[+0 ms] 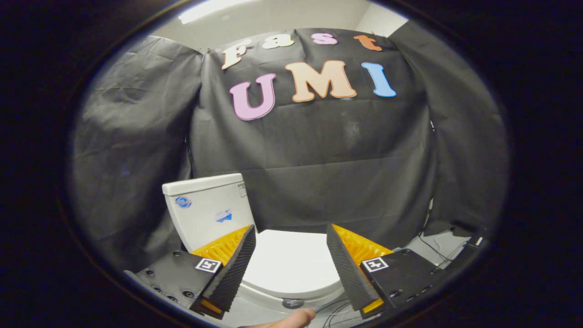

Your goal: Open the toilet lid.

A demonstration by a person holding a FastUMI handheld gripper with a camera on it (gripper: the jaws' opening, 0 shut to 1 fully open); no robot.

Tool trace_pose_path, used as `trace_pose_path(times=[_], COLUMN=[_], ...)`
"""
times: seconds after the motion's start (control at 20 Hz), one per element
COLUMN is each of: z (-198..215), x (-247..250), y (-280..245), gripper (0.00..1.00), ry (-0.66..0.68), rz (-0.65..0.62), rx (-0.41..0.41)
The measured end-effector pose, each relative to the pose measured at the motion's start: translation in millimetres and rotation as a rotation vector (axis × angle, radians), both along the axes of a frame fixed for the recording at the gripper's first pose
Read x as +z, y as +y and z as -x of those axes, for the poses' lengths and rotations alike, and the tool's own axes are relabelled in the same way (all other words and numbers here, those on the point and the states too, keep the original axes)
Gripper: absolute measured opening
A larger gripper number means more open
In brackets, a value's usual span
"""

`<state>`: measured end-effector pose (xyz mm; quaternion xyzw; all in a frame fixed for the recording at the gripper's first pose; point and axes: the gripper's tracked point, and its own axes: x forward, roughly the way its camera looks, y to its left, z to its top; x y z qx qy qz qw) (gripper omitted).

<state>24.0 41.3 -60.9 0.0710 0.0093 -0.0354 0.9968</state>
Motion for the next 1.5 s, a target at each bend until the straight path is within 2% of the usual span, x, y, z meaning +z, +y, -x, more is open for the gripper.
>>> trace_pose_path(times=[0.4,0.6,0.8,1.05,1.15,1.25,1.5], z=[-8.1,-12.2,-14.6,-16.2,-15.1,-12.1,-9.7], x=[-4.7,-13.3,-30.2,-66.1,-79.6,-89.3,-112.1], y=[4.9,0.8,-5.1,-8.5,-18.2,-28.8,-42.2], gripper=[0.96,0.97,0.97,0.98,0.98,0.98,0.98], ry=[0.002,0.001,-0.013,-0.007,-0.011,-0.022,-0.051], rz=[-0.028,-0.085,-0.232,-0.514,-0.607,-0.68,-0.832], rx=[-0.015,-0.031,-0.047,-0.054,-0.084,-0.118,-0.142])
